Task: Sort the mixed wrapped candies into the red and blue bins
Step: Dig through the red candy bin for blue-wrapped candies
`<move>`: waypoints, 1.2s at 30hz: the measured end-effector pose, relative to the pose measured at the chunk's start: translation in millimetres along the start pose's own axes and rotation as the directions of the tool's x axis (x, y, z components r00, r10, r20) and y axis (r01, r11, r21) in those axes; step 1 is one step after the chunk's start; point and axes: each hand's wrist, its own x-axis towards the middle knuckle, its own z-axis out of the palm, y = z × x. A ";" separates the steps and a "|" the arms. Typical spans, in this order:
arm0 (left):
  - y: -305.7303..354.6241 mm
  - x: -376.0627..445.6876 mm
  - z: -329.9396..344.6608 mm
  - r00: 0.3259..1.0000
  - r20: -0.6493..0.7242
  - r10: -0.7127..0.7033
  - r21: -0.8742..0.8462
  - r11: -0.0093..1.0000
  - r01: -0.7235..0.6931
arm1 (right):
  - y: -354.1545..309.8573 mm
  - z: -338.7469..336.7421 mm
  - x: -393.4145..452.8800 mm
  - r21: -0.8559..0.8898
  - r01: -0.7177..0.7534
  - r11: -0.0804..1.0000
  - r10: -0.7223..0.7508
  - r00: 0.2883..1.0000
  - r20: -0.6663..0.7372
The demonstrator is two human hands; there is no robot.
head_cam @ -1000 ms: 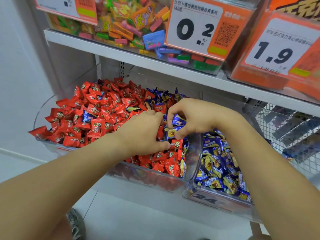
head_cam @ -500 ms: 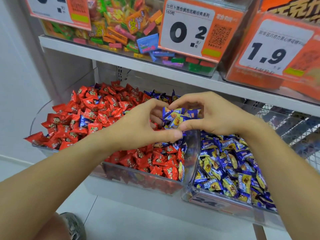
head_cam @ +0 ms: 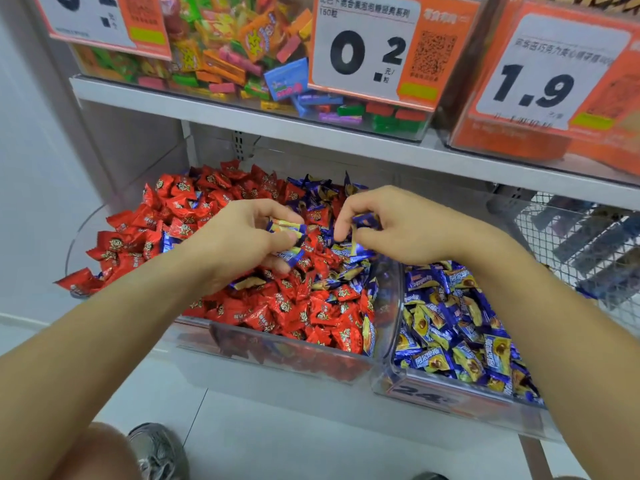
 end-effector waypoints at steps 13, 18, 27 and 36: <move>0.2 -16.0 -7.8 0.998 0.042 0.043 0.221 0.974 -0.051 | -19.7 40.5 35.4 -0.465 -0.005 0.885 0.141 0.956 0.258; -2.4 -11.5 -5.5 0.999 -0.032 0.036 0.168 0.985 -0.030 | -21.7 17.5 16.2 -0.284 -0.036 0.958 0.034 0.999 -0.012; 30.1 -7.1 52.1 0.973 -0.098 0.208 0.204 0.961 -0.185 | 13.7 21.2 -51.1 0.117 -0.095 0.989 0.131 0.924 -0.359; 45.1 3.3 104.0 0.922 -0.090 0.377 0.329 0.885 -0.330 | 37.8 17.6 -77.8 0.867 -0.060 0.495 0.587 0.758 -0.283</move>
